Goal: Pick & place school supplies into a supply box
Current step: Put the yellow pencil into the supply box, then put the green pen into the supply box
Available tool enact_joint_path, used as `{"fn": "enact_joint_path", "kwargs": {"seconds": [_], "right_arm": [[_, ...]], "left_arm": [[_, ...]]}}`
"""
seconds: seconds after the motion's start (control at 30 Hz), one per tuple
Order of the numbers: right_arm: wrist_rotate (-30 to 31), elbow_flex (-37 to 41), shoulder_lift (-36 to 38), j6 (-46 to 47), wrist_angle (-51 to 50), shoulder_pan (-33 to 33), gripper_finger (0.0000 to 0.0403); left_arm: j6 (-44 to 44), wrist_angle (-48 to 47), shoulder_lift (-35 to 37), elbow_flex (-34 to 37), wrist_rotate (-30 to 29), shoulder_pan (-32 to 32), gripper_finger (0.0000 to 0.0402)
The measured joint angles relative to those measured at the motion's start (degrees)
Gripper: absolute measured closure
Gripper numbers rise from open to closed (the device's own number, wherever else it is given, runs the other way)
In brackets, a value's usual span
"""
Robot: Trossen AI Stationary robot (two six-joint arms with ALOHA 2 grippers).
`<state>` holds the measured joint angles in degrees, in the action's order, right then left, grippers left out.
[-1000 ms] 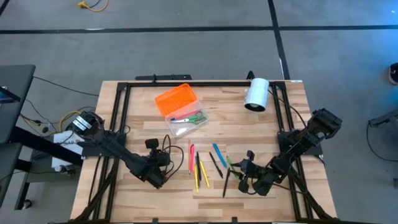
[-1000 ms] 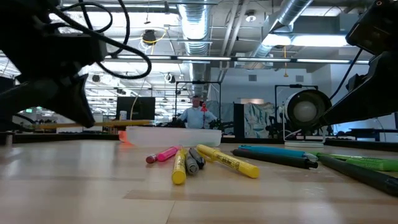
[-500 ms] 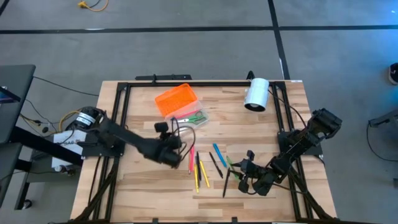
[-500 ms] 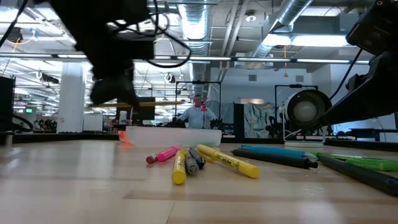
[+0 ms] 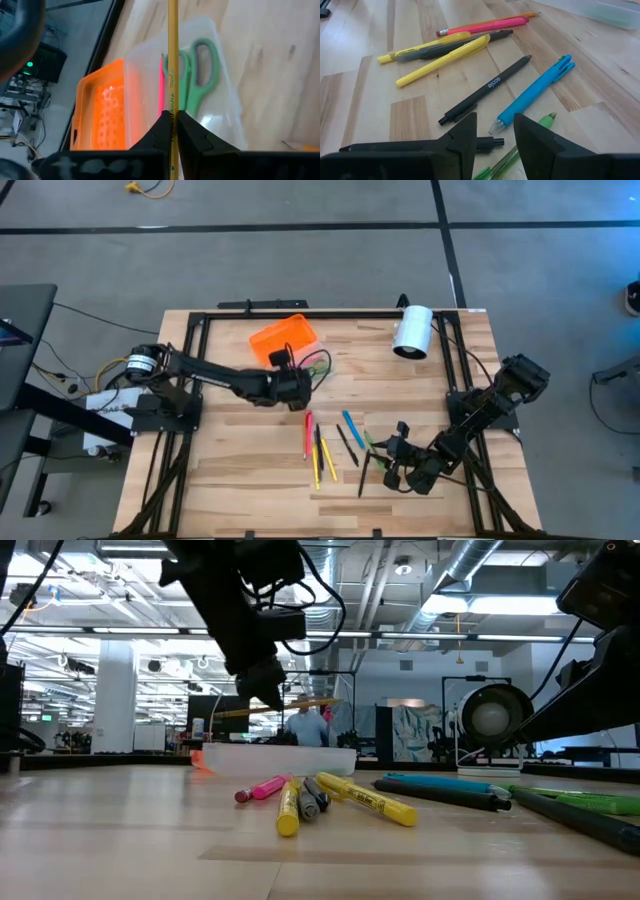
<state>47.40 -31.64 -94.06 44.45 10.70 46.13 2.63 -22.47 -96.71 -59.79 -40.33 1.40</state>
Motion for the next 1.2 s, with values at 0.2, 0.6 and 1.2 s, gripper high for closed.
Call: {"fn": "enact_joint_path", "kwargs": {"seconds": [0.2, 0.6, 1.2], "right_arm": [[0.0, 0.0, 0.0, 0.0, -0.1, 0.0, 0.0281], [-0.1, 0.0, 0.0, 0.0, -0.1, 0.0, 0.0281], [-0.1, 0.0, 0.0, 0.3, 0.2, 0.0, 0.0281]], "left_arm": [[-2.0, 1.5, 0.0, 0.0, 3.4, -3.7, 0.0401], [-2.4, 1.4, 0.0, 0.1, 9.5, -7.1, 0.0400], [-3.1, 0.3, 0.0, 0.1, 12.0, -9.0, 0.0311]]}}
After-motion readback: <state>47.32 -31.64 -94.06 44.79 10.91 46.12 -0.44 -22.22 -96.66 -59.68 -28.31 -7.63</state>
